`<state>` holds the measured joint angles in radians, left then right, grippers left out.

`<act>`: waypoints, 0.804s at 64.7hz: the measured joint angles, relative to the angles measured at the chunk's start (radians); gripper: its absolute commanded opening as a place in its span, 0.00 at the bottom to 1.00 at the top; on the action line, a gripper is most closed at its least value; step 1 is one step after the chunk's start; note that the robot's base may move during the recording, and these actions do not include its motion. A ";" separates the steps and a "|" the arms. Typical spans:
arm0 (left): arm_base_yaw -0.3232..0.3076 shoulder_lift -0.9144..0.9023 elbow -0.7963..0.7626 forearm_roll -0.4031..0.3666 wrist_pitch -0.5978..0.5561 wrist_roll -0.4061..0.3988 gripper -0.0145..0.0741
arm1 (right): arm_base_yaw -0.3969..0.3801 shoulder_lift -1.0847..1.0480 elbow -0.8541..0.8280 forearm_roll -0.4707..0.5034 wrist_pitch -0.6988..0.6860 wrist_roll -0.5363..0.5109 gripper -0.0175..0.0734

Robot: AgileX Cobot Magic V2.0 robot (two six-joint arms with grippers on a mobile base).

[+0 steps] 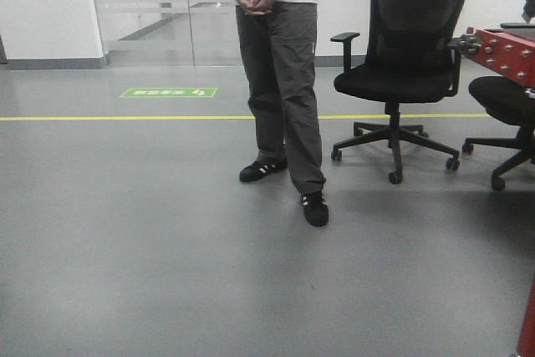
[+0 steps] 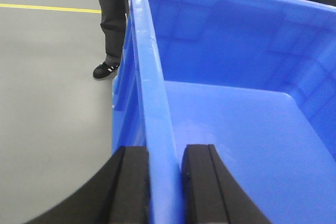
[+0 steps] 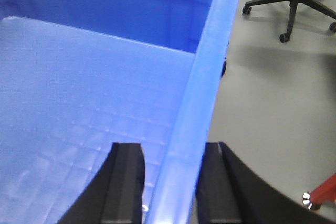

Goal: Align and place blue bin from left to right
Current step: 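Turn and drive toward the other bin rack, keeping the bin held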

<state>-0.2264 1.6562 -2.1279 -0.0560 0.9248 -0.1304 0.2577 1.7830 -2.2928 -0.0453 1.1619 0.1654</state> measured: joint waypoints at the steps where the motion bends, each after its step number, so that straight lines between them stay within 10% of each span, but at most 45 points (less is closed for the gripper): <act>1: 0.000 0.000 0.000 0.000 0.000 0.000 0.04 | 0.000 0.000 0.000 0.000 0.000 0.000 0.12; 52: 0.000 0.000 0.000 0.000 -0.004 0.000 0.04 | 0.000 0.000 0.000 0.000 0.000 0.000 0.12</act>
<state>-0.2264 1.6562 -2.1279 -0.0560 0.9209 -0.1304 0.2577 1.7830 -2.2928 -0.0453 1.1619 0.1654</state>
